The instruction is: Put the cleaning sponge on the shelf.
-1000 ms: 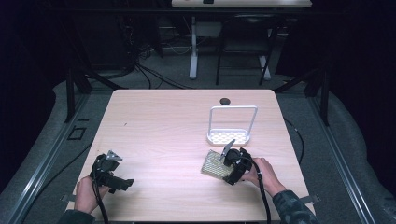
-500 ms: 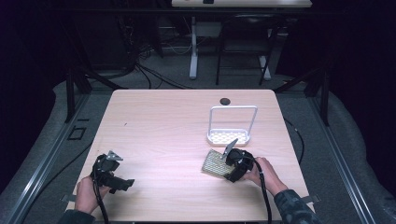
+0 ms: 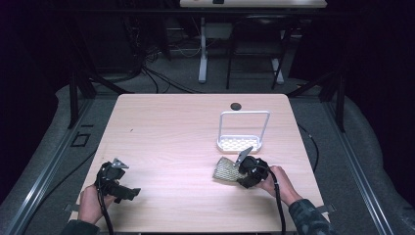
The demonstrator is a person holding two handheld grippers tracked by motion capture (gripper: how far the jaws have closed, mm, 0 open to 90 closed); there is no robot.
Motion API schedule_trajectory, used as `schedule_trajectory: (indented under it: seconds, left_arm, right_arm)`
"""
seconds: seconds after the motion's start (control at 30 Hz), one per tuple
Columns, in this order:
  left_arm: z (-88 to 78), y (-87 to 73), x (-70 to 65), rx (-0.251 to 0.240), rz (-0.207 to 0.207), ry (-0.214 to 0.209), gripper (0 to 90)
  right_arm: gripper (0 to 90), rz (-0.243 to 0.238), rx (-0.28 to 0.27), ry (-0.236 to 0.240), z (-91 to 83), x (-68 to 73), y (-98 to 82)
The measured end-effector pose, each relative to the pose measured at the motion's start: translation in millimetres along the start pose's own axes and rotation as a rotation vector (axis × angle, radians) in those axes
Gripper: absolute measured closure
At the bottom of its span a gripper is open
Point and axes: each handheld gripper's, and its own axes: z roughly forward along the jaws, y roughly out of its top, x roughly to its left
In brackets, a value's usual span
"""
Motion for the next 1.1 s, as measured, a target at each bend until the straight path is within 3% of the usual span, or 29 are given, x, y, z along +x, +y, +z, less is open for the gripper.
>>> schedule_trajectory:
  seconds: [0.43,0.57,0.87,1.1]
  left_arm:
    - [-0.1,0.0,-1.1,0.005,0.007,0.008,0.2]
    - [2.8,0.5,-2.4,0.037,0.032,0.02,0.4]
    - [-1.3,0.1,-2.6,-0.013,0.028,0.024,0.2]
    - [-2.6,0.4,-2.2,-0.02,0.029,0.026,0.2]
  right_arm:
    - [51.3,0.071,-0.035,-0.041,-26.3,1.4,-7.1]
    - [51.3,0.099,-0.047,-0.063,-32.2,0.5,-6.2]
    - [50.8,0.148,-0.061,-0.11,-43.1,-5.5,-11.4]
    - [50.7,0.179,-0.066,-0.136,-49.9,-7.3,-14.2]
